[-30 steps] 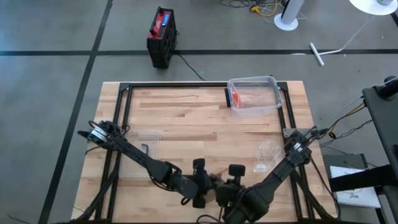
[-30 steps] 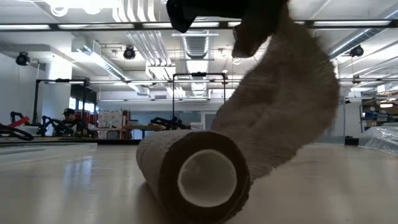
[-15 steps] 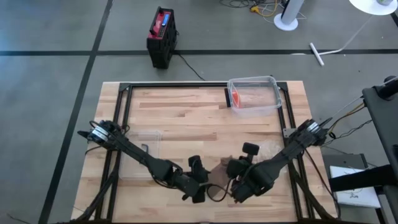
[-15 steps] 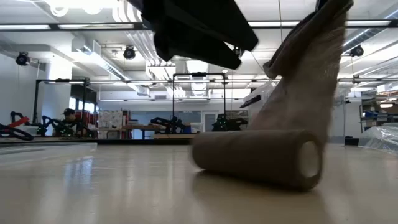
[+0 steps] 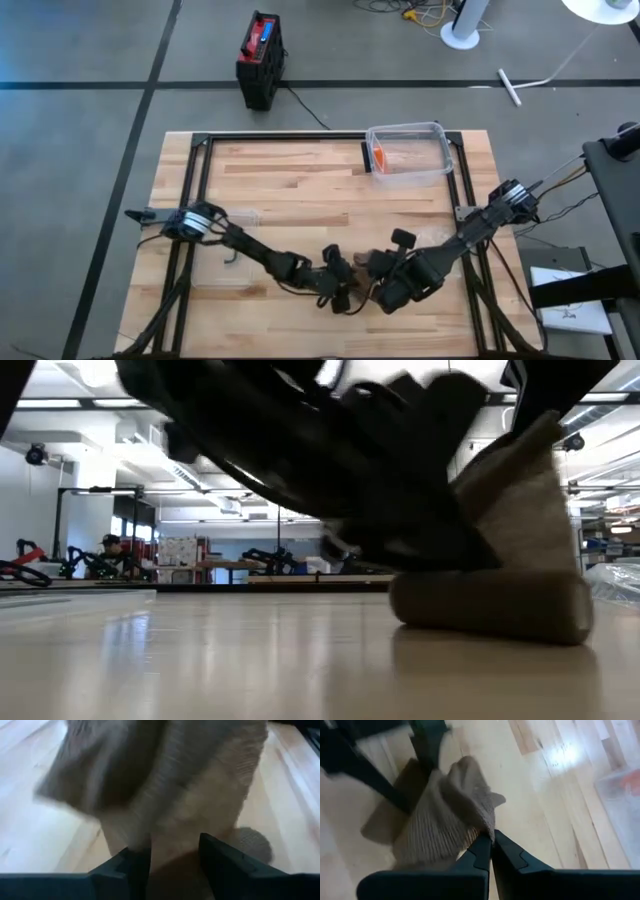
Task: Roll bandage
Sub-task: Roll the brown bandage
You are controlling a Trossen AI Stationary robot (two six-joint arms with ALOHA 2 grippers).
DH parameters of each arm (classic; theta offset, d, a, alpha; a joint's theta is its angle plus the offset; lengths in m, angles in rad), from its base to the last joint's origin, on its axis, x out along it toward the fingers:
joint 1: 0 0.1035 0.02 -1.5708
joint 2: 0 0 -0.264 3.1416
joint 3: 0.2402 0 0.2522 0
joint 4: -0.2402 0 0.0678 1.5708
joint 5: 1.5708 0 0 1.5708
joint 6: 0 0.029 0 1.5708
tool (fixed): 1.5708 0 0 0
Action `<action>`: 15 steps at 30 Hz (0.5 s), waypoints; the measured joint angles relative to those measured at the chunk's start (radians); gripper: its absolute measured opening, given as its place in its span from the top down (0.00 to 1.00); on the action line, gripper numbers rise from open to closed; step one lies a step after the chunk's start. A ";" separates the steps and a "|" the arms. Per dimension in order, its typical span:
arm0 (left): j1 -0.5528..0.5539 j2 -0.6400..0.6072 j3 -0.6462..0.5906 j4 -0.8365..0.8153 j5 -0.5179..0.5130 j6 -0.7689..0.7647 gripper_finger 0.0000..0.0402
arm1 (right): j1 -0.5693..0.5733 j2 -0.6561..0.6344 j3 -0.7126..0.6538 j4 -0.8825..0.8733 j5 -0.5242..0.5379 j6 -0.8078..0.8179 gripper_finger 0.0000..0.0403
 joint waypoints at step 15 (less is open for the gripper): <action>-0.004 0.064 0.112 -0.261 0.257 -0.075 0.79 | -0.076 -0.040 -0.066 -0.347 0.003 0.002 0.99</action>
